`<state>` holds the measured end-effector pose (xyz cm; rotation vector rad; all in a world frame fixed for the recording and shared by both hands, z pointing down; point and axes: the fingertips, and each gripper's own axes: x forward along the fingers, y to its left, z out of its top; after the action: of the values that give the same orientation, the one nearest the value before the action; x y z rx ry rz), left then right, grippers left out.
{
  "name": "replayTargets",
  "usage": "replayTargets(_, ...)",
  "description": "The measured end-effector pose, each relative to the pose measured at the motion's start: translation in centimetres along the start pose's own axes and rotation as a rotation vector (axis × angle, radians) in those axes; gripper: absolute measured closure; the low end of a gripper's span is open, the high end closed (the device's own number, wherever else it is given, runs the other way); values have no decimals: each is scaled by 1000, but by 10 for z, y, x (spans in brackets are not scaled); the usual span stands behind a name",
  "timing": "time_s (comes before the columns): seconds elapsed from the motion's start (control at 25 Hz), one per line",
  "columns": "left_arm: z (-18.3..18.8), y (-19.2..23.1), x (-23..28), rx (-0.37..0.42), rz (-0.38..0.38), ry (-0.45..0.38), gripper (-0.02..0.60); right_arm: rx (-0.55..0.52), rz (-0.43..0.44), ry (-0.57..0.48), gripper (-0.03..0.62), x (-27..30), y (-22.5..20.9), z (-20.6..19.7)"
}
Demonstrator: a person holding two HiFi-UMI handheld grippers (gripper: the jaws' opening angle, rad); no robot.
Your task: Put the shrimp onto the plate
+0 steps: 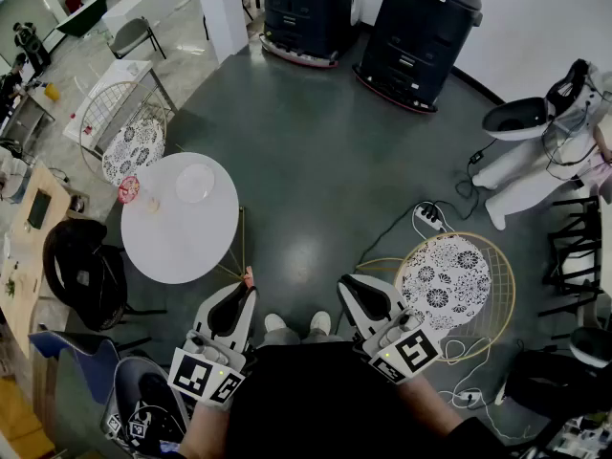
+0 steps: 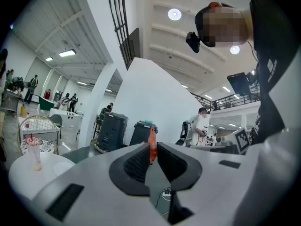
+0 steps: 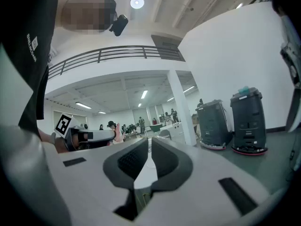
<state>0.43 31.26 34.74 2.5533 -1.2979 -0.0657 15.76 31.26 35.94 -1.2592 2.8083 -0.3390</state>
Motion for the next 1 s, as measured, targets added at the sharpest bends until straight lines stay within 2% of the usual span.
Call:
replayTargets(0.44,14,29,-37,-20,-1,-21,529,8,-12,14,559,30,39,-5)
replayTargets(0.68,26,51,-55,-36,-12,-60,529,-9,-37,-1,559,46,56,2)
replayTargets(0.84,28,63,-61,-30,-30,-67,529,-10,-70,-7,559,53,62,-5)
replayTargets(1.0,27,75,-60,-26,-25,-66,529,-7,-63,3,559,64,66,-11)
